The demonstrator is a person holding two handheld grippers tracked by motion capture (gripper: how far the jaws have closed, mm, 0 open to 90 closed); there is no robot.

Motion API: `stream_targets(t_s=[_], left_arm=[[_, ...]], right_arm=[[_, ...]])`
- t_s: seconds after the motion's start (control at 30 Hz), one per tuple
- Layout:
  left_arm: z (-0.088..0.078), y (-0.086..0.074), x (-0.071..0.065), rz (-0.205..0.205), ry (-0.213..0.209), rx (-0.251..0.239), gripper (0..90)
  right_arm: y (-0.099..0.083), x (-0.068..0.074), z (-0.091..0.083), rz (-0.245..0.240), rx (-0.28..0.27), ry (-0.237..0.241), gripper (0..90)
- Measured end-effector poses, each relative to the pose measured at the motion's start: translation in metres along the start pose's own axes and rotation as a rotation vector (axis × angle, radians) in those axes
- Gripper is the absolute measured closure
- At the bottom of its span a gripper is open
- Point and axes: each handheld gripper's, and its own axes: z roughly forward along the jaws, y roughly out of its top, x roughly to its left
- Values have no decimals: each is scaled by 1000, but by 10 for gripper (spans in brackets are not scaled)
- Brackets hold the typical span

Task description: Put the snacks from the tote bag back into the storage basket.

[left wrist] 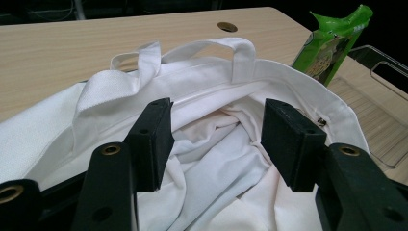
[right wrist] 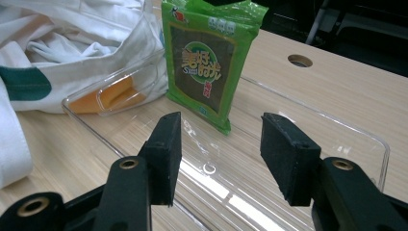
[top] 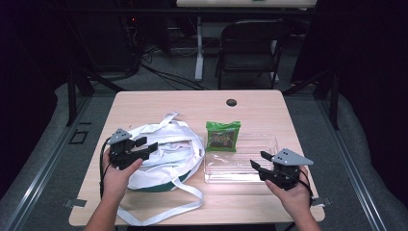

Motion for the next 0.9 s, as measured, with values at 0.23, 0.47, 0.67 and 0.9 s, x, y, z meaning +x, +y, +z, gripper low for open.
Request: stream_targets(t_s=[0.23, 0.47, 0.67, 0.9], left_arm=[[1, -1, 0, 6, 3, 15, 447], [3, -3, -1, 14, 4, 20, 447], [4, -4, -2, 16, 4, 23, 447], [6, -6, -2, 19, 1, 33, 447]], right_arm=[[-12, 0, 3, 11, -14, 3, 493], [-25, 0, 9, 4, 3, -11, 493], [-31, 0, 9, 23, -11, -19, 493], [-36, 0, 9, 43, -47, -29, 493]])
